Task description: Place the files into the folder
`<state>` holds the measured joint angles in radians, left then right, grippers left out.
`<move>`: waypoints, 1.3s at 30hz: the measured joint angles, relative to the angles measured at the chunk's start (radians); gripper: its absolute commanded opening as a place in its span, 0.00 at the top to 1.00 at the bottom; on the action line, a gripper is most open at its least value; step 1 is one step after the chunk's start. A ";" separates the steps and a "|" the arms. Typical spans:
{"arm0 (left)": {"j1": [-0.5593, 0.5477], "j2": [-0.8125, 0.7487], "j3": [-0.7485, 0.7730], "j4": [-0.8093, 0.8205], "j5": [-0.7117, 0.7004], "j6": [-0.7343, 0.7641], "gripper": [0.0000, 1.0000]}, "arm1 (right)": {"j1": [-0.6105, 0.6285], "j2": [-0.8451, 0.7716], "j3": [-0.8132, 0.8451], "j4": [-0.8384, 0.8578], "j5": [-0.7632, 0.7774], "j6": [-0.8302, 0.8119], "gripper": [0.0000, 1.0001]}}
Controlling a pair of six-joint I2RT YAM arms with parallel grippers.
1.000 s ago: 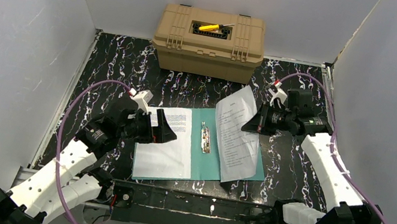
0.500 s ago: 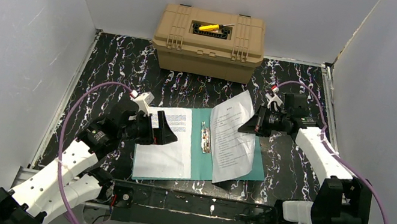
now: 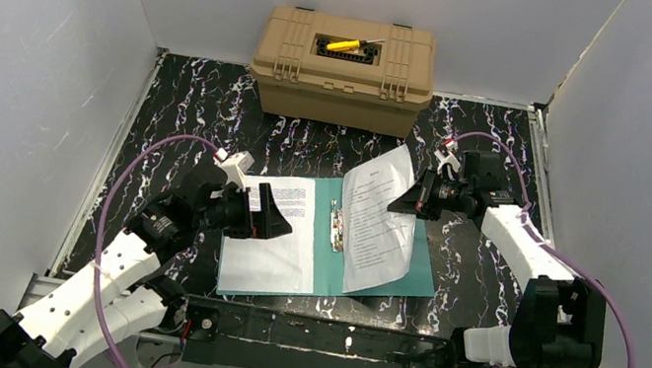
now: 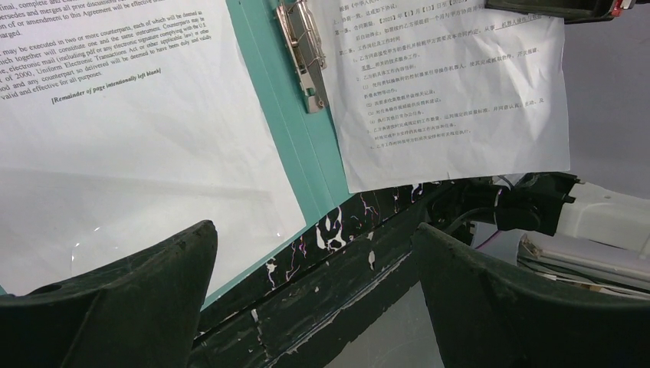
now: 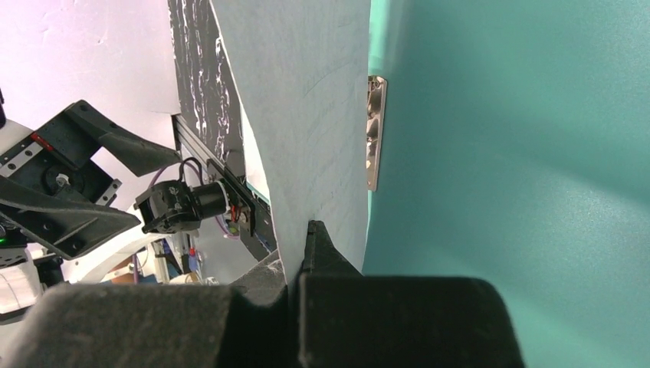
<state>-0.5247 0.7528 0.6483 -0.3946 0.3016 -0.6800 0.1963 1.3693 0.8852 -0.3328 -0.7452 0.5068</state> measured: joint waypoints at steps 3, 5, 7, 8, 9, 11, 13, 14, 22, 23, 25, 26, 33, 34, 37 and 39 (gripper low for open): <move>0.000 -0.006 -0.001 0.002 0.002 0.000 0.02 | 0.000 0.003 0.000 0.005 -0.001 0.008 0.99; 0.000 -0.010 -0.001 0.003 0.002 0.000 0.02 | 0.000 0.013 0.000 0.016 -0.003 0.014 0.99; 0.000 -0.014 -0.001 0.004 0.003 0.002 0.02 | 0.000 0.024 -0.002 0.029 -0.003 0.018 0.99; 0.000 -0.016 -0.001 0.004 0.003 0.003 0.02 | 0.000 0.029 -0.005 0.037 -0.002 0.019 0.99; 0.000 -0.018 -0.001 0.005 0.003 0.004 0.02 | 0.000 0.034 -0.008 0.040 -0.003 0.019 0.99; 0.000 -0.022 -0.001 0.005 0.003 0.006 0.02 | 0.000 0.045 -0.012 0.048 -0.002 0.019 0.99; 0.000 -0.026 -0.001 0.004 0.003 0.008 0.02 | 0.000 0.059 -0.013 0.053 -0.002 0.020 0.99; 0.000 -0.027 -0.001 0.004 0.003 0.008 0.02 | 0.000 0.066 -0.013 0.056 -0.001 0.020 0.99; 0.000 -0.028 -0.001 0.003 0.005 0.014 0.02 | 0.000 0.126 -0.013 0.068 0.016 -0.011 0.99; 0.000 -0.028 -0.001 0.003 0.006 0.015 0.02 | 0.000 0.131 -0.013 0.068 0.020 -0.014 0.99; 0.000 -0.028 -0.001 0.003 0.007 0.015 0.02 | 0.000 0.142 -0.013 0.070 0.030 -0.020 0.99; 0.000 -0.028 -0.001 0.003 0.009 0.016 0.02 | 0.000 0.146 -0.013 0.071 0.033 -0.023 0.99; 0.000 -0.028 -0.001 0.002 0.010 0.018 0.02 | 0.000 0.158 -0.014 0.071 0.069 -0.038 0.90; 0.000 -0.027 -0.001 0.002 0.011 0.018 0.02 | 0.000 0.158 -0.016 0.071 0.074 -0.039 0.88; 0.000 -0.026 -0.001 0.002 0.012 0.018 0.02 | 0.000 0.158 -0.019 0.070 0.090 -0.039 0.75; 0.000 -0.025 -0.001 0.002 0.013 0.018 0.02 | 0.000 0.158 -0.023 0.071 0.098 -0.040 0.66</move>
<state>-0.5247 0.7280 0.6476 -0.3927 0.3145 -0.6617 0.1963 1.5269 0.8627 -0.2619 -0.6468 0.4664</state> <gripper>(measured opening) 0.981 0.227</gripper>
